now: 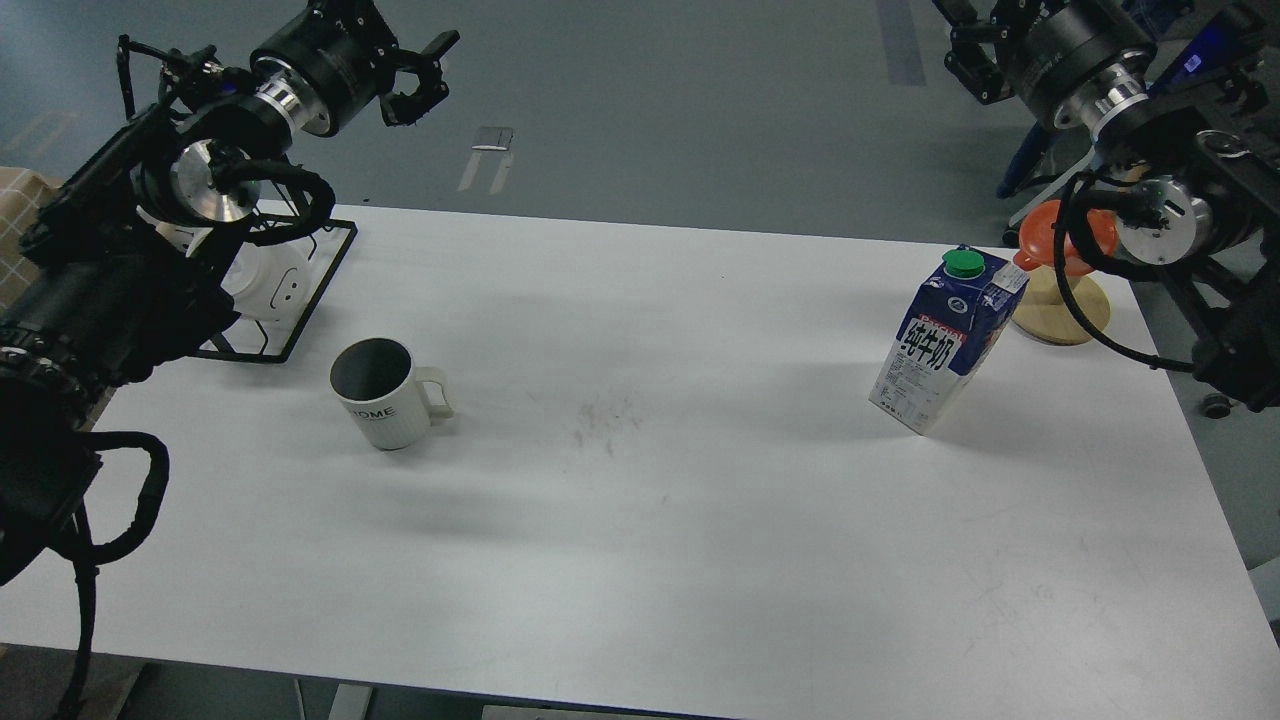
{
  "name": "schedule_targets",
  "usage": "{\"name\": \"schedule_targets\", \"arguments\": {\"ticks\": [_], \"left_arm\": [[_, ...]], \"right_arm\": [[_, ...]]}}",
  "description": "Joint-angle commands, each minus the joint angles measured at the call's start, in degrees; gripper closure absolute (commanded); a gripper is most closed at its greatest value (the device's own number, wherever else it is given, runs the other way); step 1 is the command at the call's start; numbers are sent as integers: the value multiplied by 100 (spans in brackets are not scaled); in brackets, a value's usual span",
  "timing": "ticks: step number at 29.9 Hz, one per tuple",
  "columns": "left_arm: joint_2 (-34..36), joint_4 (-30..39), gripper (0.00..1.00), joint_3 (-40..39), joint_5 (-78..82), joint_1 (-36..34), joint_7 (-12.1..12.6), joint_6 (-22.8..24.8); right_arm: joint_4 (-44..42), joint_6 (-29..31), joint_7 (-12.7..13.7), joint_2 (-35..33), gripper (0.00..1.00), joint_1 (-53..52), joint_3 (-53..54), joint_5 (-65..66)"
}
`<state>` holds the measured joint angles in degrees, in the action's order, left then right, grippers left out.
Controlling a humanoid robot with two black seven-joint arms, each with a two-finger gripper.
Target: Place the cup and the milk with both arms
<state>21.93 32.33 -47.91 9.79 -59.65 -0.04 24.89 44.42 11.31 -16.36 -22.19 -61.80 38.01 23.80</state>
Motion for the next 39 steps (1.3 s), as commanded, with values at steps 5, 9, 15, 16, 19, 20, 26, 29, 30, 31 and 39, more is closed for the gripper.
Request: {"name": "schedule_targets", "arguments": {"ticks": [5, 9, 15, 16, 19, 20, 26, 29, 30, 31, 39], "left_arm": [[-83, 28, 2, 141, 321, 15, -48, 25], [-83, 28, 2, 291, 550, -11, -49, -28], [-40, 239, 2, 230, 488, 6, 4, 43], [-31, 291, 2, 230, 488, 15, 4, 25], [-48, 380, 2, 230, 488, 41, -22, 51], [-48, 380, 2, 238, 488, 50, -13, 60], [-40, 424, 2, 230, 488, 59, -13, 52], [-40, 424, 2, 238, 488, 59, -13, 60], [-40, 424, 2, 247, 488, 59, -13, 60], [-40, 424, 2, 265, 497, 59, -13, 60], [4, 739, 2, 300, 567, 138, -31, 60]], "right_arm": [[-65, 90, -8, 13, 0, 19, -13, 2], [-56, 161, -17, 13, 0, 1, -4, 2], [-12, 152, -17, 4, 0, 10, -4, 2], [-3, 152, -17, 4, 0, 10, -4, 2], [32, 178, -17, -40, 0, 10, 5, 2], [41, 204, -17, -49, 0, 10, 5, 2], [32, 196, -17, -40, 0, 1, 5, 2], [32, 196, -25, -22, 0, -7, 5, 10], [32, 196, -25, -22, 0, -8, 5, 10], [32, 196, -25, -14, 0, -16, -4, 19], [41, 187, -25, -101, 0, -122, -57, 125]]}}
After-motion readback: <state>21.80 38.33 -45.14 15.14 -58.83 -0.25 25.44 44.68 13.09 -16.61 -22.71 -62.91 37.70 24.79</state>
